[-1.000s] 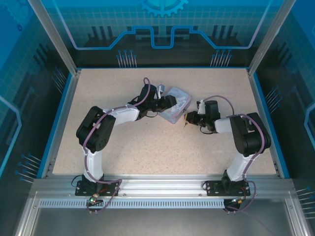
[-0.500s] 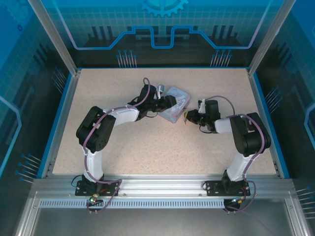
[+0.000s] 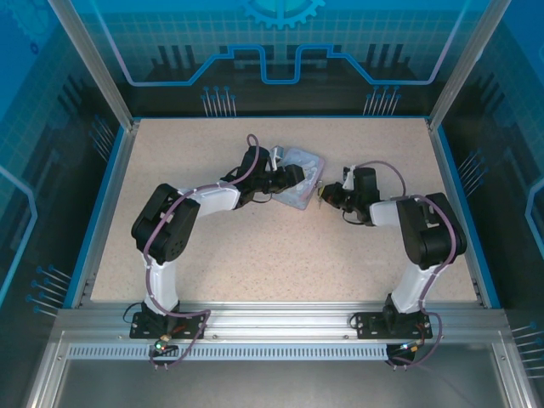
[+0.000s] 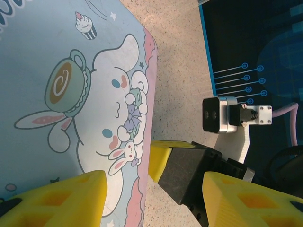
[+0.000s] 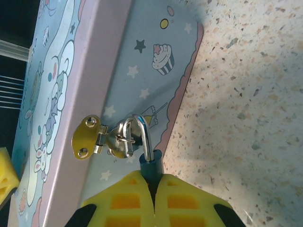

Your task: Unlock a padlock with a key

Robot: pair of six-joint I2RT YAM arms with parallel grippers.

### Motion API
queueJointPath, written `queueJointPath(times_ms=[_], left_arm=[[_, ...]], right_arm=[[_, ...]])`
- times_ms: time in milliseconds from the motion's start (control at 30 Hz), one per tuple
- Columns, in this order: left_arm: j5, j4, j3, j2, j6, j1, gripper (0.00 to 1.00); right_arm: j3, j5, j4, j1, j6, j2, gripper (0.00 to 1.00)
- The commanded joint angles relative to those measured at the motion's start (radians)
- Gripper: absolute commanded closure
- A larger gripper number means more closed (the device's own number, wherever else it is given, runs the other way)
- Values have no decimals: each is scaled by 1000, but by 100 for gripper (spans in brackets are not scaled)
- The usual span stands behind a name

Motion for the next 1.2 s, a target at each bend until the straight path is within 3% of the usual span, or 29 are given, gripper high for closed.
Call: queueJointPath(times_ms=[0,333,933,1167], left_arm=[[-34,-154,-46,27,2,17,43],[-37,-166,-39,38,3,14,43],[-44,-170,-53,29,5,14,42],[-55,-187,-83,-13,22,54,41]], right_arm=[[53,92,18,-2,28,29,100],[65,216,-40,44,-27,49,100],[73,230,80,-2,56,37,100],[41,213,-180,-12,-46,-158,100]])
